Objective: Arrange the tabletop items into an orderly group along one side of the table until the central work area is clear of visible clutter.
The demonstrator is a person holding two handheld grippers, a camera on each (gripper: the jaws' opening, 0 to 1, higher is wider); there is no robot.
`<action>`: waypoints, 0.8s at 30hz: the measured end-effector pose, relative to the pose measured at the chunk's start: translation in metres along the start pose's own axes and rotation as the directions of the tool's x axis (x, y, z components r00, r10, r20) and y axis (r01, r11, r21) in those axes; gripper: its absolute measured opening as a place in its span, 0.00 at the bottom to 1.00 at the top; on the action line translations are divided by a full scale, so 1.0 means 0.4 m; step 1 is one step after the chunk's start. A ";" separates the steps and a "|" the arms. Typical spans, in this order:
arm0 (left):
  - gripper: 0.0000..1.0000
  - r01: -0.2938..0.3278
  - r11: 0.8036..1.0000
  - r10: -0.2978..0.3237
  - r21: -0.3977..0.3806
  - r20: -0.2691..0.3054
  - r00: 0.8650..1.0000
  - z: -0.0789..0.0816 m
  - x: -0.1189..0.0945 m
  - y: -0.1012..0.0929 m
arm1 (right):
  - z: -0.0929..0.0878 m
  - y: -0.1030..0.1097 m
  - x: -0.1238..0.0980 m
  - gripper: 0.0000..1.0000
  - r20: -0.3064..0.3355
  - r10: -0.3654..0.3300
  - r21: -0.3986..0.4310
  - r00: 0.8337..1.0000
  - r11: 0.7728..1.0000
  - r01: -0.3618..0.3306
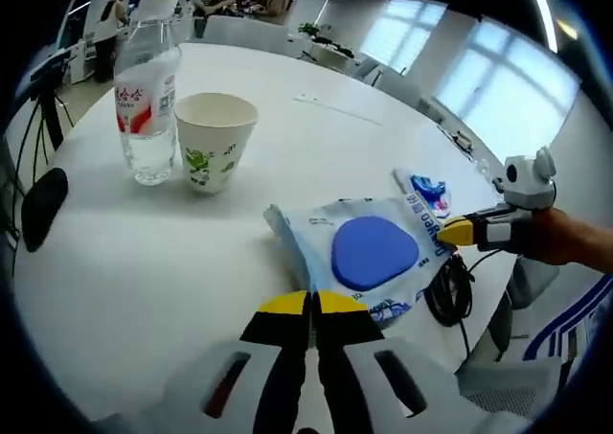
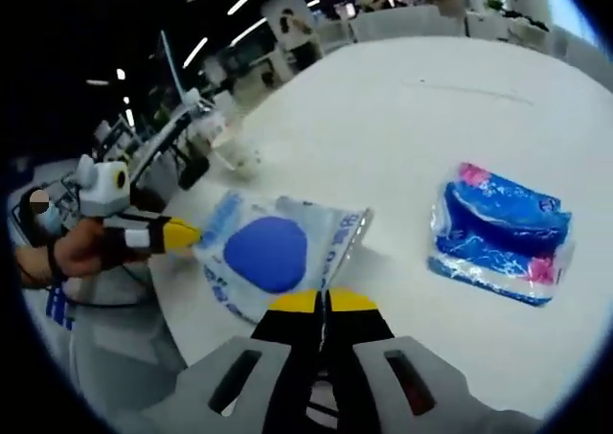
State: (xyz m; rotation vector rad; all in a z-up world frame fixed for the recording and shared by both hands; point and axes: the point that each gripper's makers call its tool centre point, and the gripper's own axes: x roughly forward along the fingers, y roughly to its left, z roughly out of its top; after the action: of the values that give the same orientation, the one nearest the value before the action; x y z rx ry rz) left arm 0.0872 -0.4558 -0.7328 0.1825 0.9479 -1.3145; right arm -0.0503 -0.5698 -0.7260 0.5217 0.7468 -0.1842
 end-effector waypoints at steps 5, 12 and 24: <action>0.00 -0.005 1.000 0.005 -0.019 0.018 1.000 0.038 0.026 0.004 | 0.023 -0.020 0.004 0.00 0.021 -0.024 0.013 0.999 1.000 0.024; 0.00 -0.028 0.997 0.031 -0.070 0.055 0.998 0.096 0.054 0.035 | 0.064 -0.034 0.034 0.00 0.040 -0.035 0.026 0.999 0.999 0.034; 0.00 -0.048 0.988 0.065 -0.150 0.113 0.991 0.159 0.085 0.065 | 0.115 -0.059 0.062 0.00 0.065 -0.046 0.043 0.997 0.998 0.043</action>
State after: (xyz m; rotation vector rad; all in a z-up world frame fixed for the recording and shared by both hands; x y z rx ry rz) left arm 0.1390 -0.5119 -0.7258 0.0183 0.9285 -1.1852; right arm -0.0129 -0.6132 -0.7241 0.5363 0.6915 -0.2573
